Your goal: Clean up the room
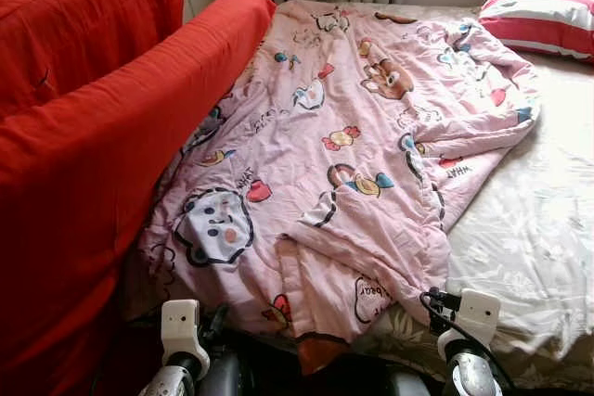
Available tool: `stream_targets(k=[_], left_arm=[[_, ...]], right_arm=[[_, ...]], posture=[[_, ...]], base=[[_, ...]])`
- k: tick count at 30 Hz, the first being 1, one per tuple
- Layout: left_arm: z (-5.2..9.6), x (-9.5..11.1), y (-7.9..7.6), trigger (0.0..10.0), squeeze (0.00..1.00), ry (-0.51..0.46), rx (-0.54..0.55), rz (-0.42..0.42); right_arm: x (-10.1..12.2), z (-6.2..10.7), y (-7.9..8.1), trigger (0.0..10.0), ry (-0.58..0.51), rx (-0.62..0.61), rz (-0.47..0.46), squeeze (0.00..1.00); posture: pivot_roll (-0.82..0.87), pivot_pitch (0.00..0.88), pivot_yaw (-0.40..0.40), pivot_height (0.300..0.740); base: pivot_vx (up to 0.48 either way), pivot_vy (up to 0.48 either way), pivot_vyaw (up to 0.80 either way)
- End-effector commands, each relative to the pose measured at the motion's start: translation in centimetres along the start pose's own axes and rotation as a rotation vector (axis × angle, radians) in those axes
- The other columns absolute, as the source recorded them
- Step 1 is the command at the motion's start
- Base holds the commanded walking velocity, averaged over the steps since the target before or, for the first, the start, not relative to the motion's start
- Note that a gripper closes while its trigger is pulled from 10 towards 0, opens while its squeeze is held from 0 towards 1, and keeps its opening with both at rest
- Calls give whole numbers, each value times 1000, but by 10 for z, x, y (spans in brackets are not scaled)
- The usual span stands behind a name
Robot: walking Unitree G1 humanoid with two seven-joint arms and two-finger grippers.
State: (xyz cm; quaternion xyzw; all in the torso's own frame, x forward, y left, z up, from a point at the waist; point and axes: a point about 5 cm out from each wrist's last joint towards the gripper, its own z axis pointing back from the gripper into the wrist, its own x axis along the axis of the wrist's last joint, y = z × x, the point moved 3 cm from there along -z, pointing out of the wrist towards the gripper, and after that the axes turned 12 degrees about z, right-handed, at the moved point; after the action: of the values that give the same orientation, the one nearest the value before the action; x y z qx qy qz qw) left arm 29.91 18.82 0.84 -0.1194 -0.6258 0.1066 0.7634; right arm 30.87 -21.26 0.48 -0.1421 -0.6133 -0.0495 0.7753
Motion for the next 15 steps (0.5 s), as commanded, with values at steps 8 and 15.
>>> stream_targets(k=[8,15], left_arm=[[4,-4,6,10000,0,16,19,-10],[4,-3,6,10000,0,12,20,-10]], right_arm=[[-4,2,6,10000,18,23,6,0],[-6,3,6,10000,21,21,8,0]], posture=[[-43,219,41,600],[-43,223,40,600]], base=[[250,0,0],[258,0,0]])
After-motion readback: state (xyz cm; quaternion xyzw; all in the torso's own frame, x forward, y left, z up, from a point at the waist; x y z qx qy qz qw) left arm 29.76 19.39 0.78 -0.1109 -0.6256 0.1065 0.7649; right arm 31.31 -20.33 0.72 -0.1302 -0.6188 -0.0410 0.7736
